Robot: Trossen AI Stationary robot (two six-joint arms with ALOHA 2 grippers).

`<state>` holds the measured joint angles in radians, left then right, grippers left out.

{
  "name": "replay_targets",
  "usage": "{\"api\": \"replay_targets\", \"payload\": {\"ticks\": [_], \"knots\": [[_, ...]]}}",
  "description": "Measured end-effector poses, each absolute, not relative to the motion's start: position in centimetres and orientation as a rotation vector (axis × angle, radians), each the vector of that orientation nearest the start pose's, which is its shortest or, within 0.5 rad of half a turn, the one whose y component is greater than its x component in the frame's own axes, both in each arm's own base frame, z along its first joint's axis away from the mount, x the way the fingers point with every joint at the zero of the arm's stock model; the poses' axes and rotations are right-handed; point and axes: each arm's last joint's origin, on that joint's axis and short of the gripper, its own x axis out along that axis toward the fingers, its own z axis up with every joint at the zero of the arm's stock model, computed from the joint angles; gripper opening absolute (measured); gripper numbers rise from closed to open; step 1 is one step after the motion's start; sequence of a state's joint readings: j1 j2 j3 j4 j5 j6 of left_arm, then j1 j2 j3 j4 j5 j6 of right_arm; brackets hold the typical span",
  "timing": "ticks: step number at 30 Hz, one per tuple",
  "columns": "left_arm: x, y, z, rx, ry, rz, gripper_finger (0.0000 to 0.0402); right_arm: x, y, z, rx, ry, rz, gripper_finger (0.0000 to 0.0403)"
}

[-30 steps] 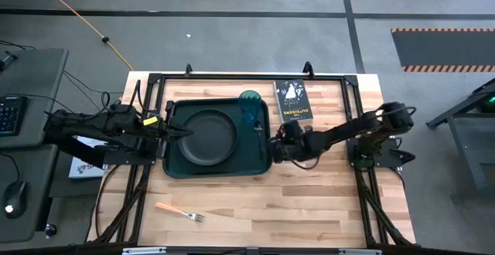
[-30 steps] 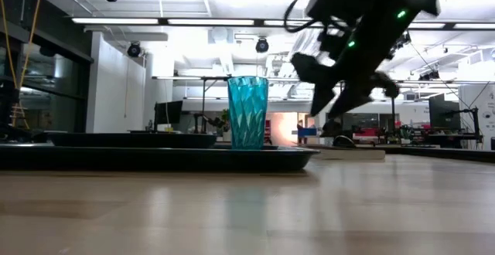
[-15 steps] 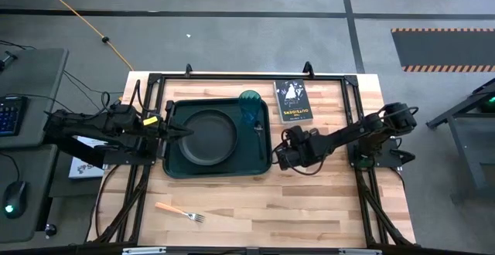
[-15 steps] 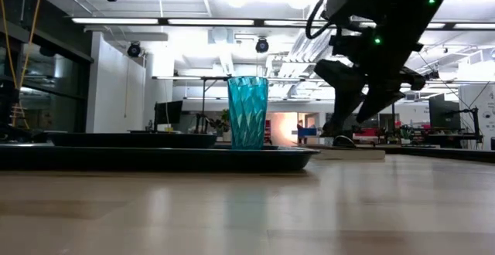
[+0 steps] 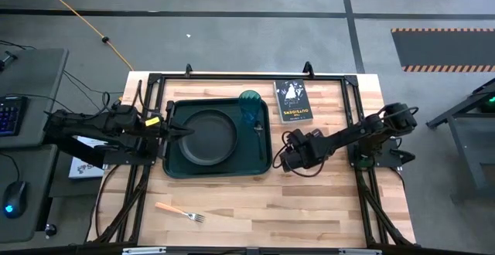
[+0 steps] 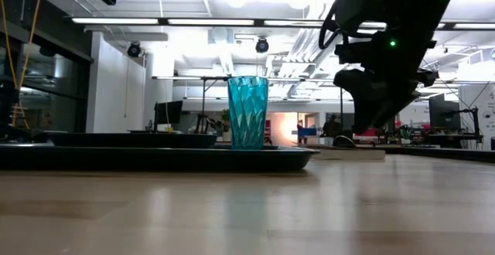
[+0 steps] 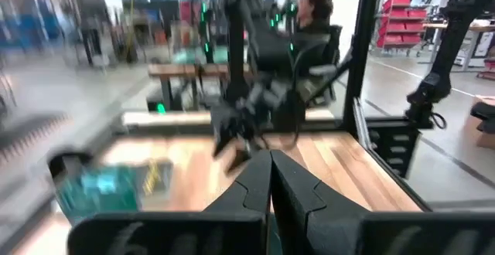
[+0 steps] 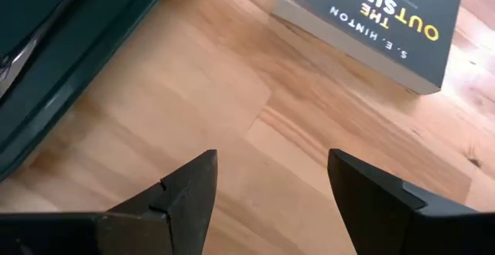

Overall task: Pick and place plate/cup/fork/spoon on tray
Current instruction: Put the orange fork on the left of the black tray

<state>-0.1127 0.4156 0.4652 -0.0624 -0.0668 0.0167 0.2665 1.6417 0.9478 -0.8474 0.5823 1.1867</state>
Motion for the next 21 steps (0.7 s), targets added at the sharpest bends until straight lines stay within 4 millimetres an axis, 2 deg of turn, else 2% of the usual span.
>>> {"api": "replay_targets", "payload": {"ticks": [6, 10, 16, 21], "knots": [[11.4, -1.0, 27.1, -0.028, 0.164, -0.033, 0.0, 26.0, 6.5, 16.5, 0.313, 1.023, -0.942, 0.0239], [11.1, -0.7, 27.8, -0.036, 0.163, 0.063, 0.0, 25.5, 6.9, 16.4, 0.289, 1.069, -0.936, 0.0239], [11.0, -0.6, 27.6, -0.026, 0.198, 0.117, 0.0, 24.8, 6.8, 16.5, 0.273, 1.152, -0.955, 0.0239], [10.7, -0.5, 27.4, -0.04, 0.214, 0.121, 0.0, 24.0, 6.8, 17.8, 0.282, 1.175, -0.913, 0.0239]]}}
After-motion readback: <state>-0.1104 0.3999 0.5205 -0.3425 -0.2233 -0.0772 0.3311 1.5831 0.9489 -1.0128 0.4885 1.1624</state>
